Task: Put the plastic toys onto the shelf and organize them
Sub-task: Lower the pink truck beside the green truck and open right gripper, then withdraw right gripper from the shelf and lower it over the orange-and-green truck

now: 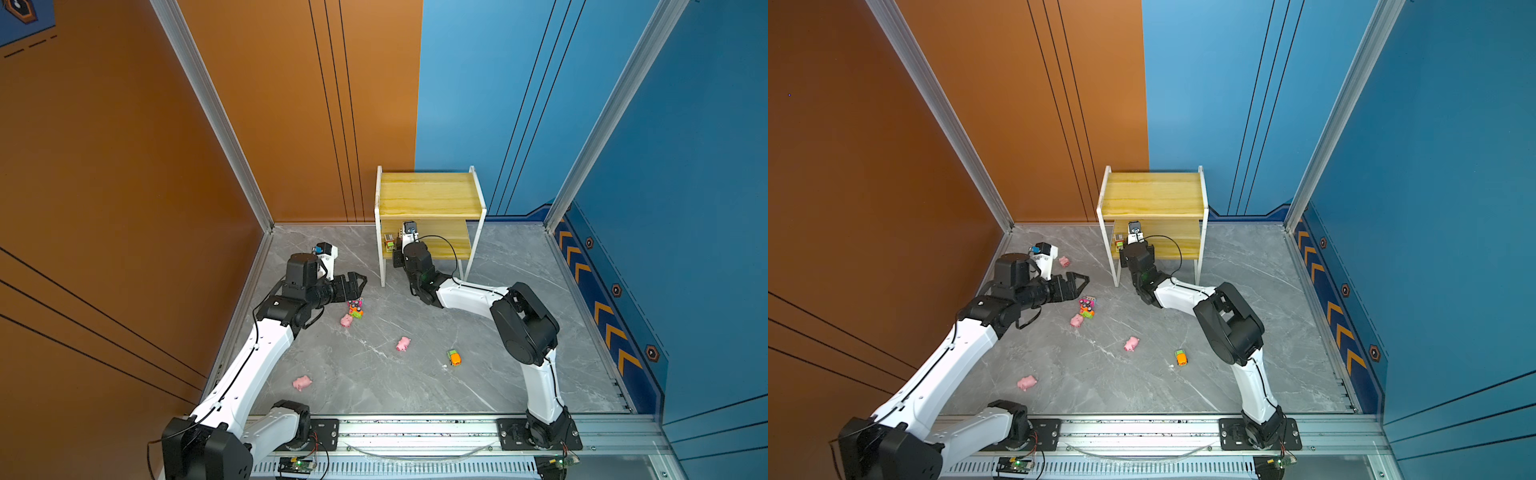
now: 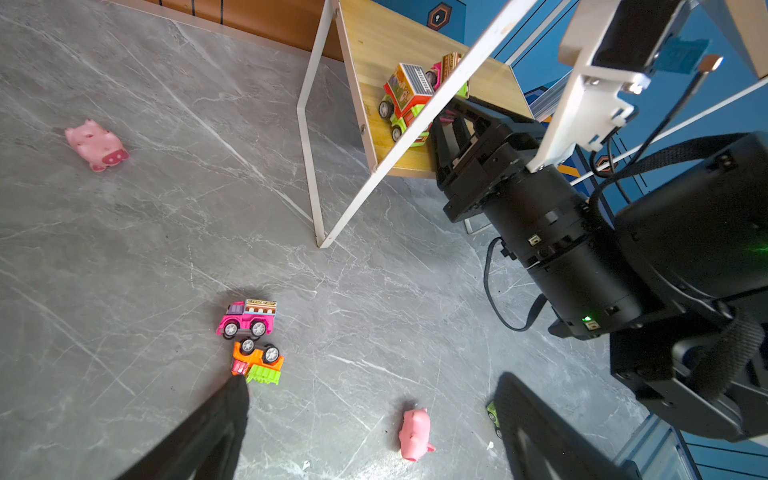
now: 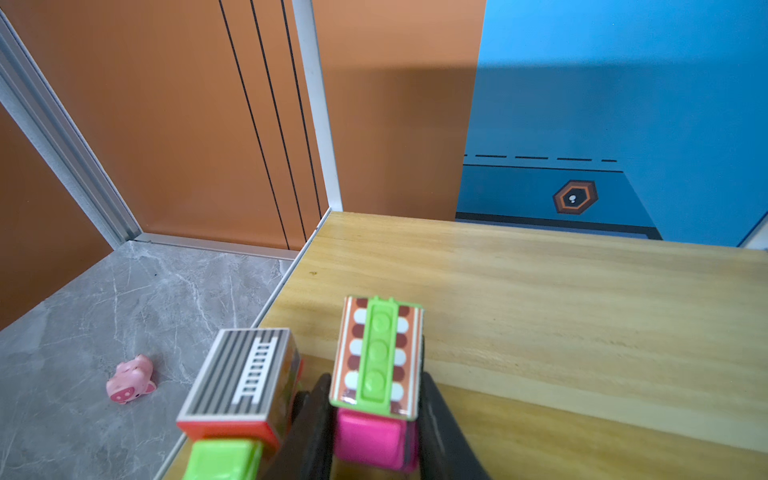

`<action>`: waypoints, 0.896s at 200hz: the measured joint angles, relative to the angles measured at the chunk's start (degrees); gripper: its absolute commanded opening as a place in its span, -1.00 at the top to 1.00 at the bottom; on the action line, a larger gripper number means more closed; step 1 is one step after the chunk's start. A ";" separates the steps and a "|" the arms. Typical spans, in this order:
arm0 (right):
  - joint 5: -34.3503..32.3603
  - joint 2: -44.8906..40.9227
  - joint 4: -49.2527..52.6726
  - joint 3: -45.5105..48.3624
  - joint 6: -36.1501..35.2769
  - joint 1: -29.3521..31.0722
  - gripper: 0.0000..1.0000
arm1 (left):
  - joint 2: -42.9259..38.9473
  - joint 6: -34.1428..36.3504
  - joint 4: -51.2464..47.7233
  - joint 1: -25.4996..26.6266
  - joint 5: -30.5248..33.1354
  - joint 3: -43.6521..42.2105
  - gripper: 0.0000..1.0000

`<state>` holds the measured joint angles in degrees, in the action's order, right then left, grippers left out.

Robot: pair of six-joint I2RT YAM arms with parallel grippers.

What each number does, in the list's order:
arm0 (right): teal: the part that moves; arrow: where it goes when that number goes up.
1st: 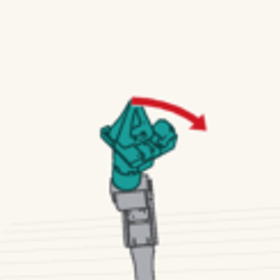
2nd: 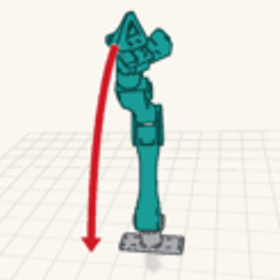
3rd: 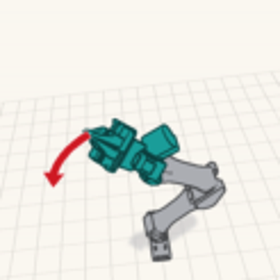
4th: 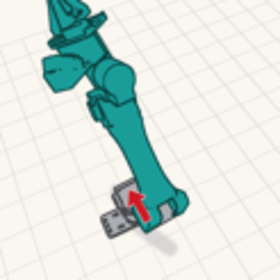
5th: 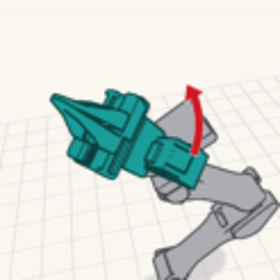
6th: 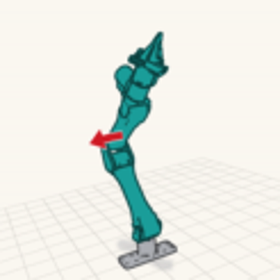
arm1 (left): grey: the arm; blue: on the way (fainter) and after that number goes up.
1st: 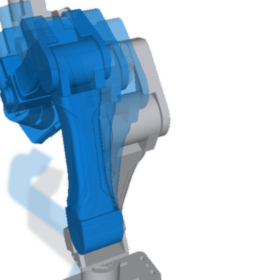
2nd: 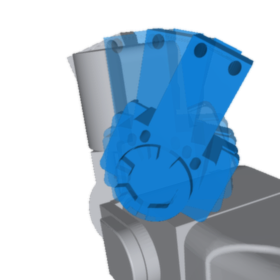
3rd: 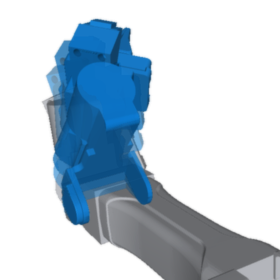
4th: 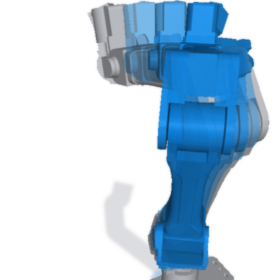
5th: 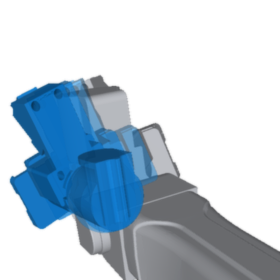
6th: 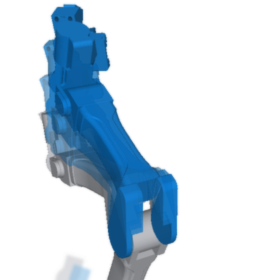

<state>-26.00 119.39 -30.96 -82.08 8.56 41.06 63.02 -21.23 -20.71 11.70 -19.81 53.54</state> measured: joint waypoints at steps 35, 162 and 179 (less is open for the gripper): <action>0.02 0.00 -0.02 -0.04 0.02 0.00 0.17 | 0.00 0.00 0.00 0.00 0.00 0.00 -0.86; -1.14 -8.72 -0.35 7.56 -0.59 0.17 -0.22 | 0.00 -0.02 0.37 0.00 -0.22 -0.11 -0.86; -1.03 -12.17 -0.74 10.54 -0.94 0.31 -0.28 | 0.00 -0.02 0.37 0.00 -0.22 -0.33 -0.86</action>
<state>-27.03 107.22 -31.70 -71.55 7.62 41.36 63.02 -21.26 -20.34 11.70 -20.03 53.21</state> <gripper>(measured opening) 0.624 0.933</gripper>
